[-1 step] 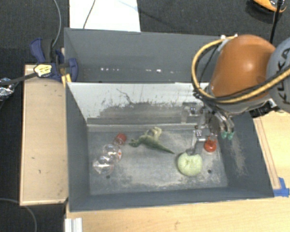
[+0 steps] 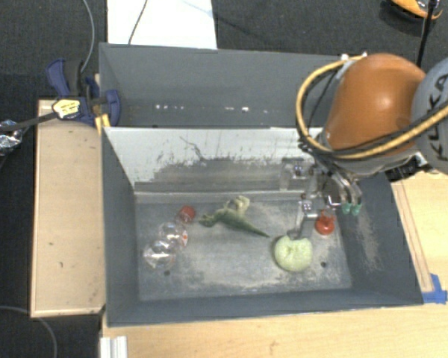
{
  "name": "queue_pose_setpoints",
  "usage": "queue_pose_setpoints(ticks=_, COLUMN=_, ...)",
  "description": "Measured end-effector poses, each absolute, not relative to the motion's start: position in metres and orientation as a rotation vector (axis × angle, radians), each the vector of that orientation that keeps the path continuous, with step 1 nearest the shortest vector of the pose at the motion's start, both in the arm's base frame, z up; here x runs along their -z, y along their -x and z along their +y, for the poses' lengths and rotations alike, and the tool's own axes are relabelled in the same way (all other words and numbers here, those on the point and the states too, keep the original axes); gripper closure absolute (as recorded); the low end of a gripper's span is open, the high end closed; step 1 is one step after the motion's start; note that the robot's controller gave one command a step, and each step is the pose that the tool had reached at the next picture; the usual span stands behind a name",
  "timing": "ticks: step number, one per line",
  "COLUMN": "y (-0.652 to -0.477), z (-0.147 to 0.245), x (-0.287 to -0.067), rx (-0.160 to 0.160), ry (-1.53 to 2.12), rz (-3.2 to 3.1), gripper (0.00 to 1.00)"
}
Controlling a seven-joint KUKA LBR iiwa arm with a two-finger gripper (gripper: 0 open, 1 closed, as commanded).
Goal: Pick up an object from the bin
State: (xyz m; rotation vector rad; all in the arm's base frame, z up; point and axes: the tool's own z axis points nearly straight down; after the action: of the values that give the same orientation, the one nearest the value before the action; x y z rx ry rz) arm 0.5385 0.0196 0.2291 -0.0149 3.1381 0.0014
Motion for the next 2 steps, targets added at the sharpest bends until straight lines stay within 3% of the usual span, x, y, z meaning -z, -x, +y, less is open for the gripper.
queue_pose_setpoints(ticks=1, y=-0.539, z=0.018, x=-0.228, rx=-0.003, ry=0.012, rz=3.136, gripper=0.00)
queue_pose_setpoints(ticks=2, y=-0.532, z=-0.025, x=-0.184, rx=0.002, ry=0.030, rz=3.142, gripper=0.00)
